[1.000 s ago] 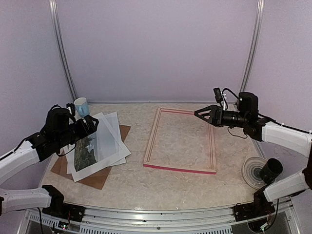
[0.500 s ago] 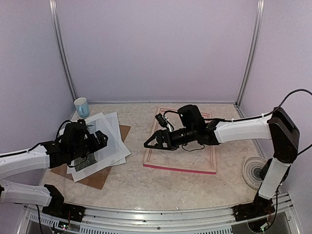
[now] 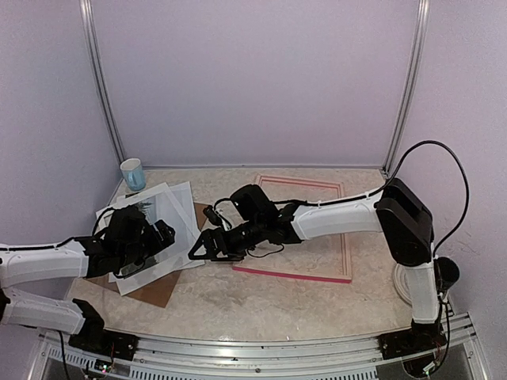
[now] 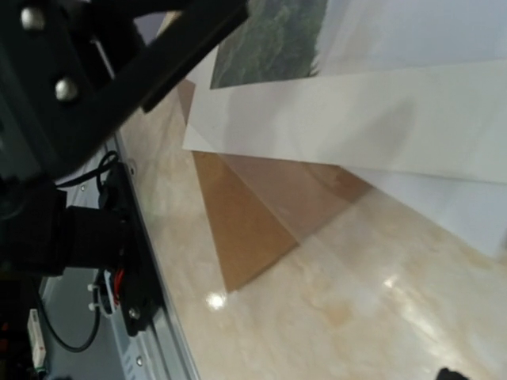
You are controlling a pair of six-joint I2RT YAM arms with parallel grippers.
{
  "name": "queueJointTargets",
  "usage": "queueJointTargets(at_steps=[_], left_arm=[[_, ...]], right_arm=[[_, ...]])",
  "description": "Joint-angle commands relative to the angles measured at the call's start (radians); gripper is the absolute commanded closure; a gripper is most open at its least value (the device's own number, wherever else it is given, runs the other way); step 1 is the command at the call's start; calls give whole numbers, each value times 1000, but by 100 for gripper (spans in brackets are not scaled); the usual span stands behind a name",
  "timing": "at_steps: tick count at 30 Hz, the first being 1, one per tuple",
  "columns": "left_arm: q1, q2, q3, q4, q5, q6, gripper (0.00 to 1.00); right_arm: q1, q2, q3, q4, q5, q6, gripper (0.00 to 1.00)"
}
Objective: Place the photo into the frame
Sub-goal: Pick up the glass panel from the mat board.
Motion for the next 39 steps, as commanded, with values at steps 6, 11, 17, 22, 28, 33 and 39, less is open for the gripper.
queueJointTargets(at_steps=[6,11,17,22,28,33,39], left_arm=[[78,37,-109,180,94,-34,1],[91,49,-136,226,128,-39,1],[88,95,-138,253,152,-42,1],[80,112,-158,286,163,-51,1],[63,141,-184,330,180,-72,1],[40,169,-201,368,188,-90,1],[24,189,-218,393,193,-106,1]], right_arm=[[32,128,116,-20,-41,118,1],[35,172,128,-8,-49,170,2],[45,226,140,38,-74,226,4],[46,250,158,42,-65,241,4],[46,272,170,77,-73,270,7],[46,286,172,113,-82,294,8],[46,291,151,171,-93,333,10]])
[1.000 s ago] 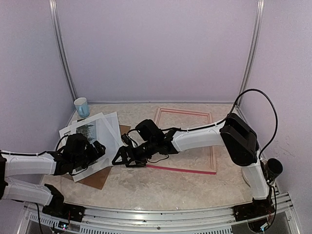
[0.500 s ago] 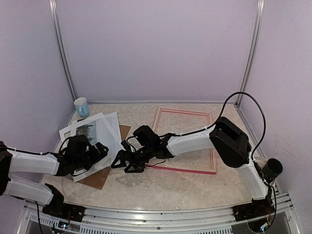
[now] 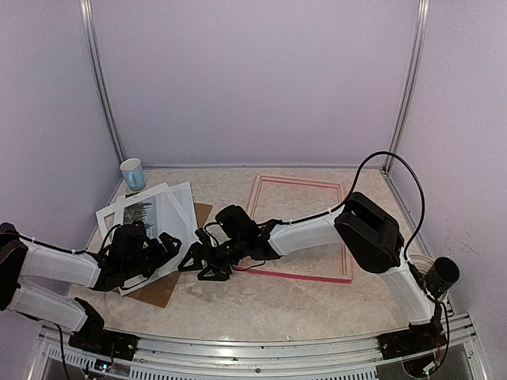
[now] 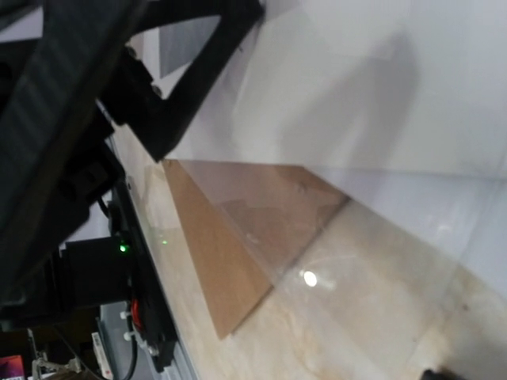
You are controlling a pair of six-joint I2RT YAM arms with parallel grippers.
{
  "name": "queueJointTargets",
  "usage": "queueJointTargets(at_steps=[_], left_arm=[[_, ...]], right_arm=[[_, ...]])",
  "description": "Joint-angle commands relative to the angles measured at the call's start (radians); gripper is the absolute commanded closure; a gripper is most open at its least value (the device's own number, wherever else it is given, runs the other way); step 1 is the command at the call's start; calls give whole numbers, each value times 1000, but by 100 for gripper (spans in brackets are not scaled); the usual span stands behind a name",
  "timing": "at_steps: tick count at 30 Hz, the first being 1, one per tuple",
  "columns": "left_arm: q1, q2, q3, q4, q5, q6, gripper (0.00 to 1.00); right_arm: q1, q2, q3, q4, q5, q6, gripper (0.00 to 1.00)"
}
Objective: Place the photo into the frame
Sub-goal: Pick up the glass panel from the mat board.
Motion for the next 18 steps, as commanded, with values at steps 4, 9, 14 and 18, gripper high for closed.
queueJointTargets(at_steps=[4,9,14,18], left_arm=[[-18,28,-41,-1,39,-33,1],[-18,27,-47,4,45,-34,1],[-18,22,-55,6,52,-38,1],[-18,20,-62,18,59,-42,1]], right_arm=[[8,24,-36,134,-27,84,11],[8,25,-58,200,-34,115,12],[8,38,-70,224,-37,139,13],[8,55,-80,258,-49,171,17]])
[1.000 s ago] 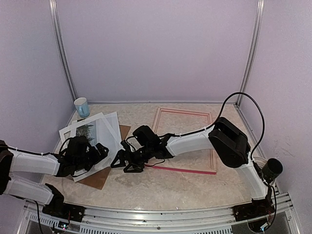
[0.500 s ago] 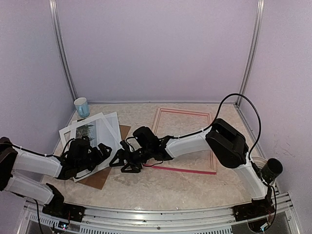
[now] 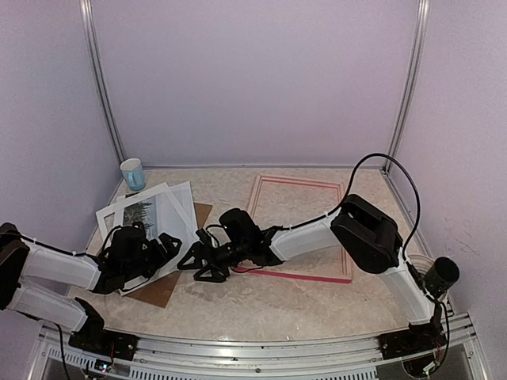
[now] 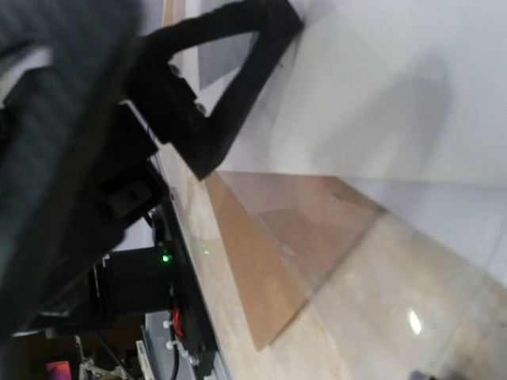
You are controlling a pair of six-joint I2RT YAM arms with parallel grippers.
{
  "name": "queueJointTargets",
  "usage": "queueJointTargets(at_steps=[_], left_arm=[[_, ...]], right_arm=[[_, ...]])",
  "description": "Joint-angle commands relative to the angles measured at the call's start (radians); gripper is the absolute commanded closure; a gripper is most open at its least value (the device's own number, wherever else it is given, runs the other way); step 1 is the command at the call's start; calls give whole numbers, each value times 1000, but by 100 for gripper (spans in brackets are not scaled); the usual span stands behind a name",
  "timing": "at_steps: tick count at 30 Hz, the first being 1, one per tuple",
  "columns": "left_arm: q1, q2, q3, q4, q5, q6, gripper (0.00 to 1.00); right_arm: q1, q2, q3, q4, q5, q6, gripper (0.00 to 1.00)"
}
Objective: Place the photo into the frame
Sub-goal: Pick up the glass panel from the mat board.
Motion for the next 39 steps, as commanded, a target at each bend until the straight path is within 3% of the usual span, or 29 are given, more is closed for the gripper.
queueJointTargets(at_steps=[1,10,32,39], left_arm=[[-10,12,-35,-51,56,-23,1],[-10,12,-42,-30,76,-30,1],[-9,-99,-37,-85,79,-32,1],[-7,-144,-17,-127,72,-15,1]], right_arm=[[8,45,-20,61,-24,42,18],[8,82,-24,137,-38,81,32],[2,116,-40,284,-61,135,89],[2,107,-52,299,-56,141,100]])
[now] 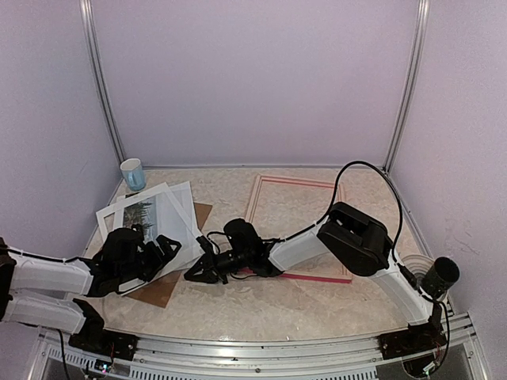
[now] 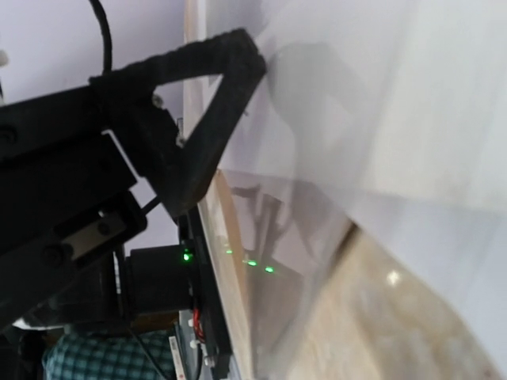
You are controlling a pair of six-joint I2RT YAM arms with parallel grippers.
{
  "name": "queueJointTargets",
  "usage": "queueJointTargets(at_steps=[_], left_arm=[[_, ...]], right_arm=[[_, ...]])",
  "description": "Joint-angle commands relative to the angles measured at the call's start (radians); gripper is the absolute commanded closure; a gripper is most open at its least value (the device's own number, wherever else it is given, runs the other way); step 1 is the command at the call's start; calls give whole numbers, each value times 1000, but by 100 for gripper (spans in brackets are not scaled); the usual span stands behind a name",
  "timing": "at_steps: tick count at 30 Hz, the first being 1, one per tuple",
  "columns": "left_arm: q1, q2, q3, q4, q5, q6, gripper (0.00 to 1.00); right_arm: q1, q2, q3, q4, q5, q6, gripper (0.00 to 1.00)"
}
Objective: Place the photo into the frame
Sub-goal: Pick up the glass panel from the mat board.
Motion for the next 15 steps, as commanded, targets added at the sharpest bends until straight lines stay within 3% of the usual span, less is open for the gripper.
queueJointTargets(at_steps=[1,15], left_arm=[[-4,-26,9,-50,0,15,1],[-4,-185,56,-182,-58,69,1]], right_arm=[[2,14,-21,41,-5,8,100],[2,-30,-49,54,-17,-6,100]])
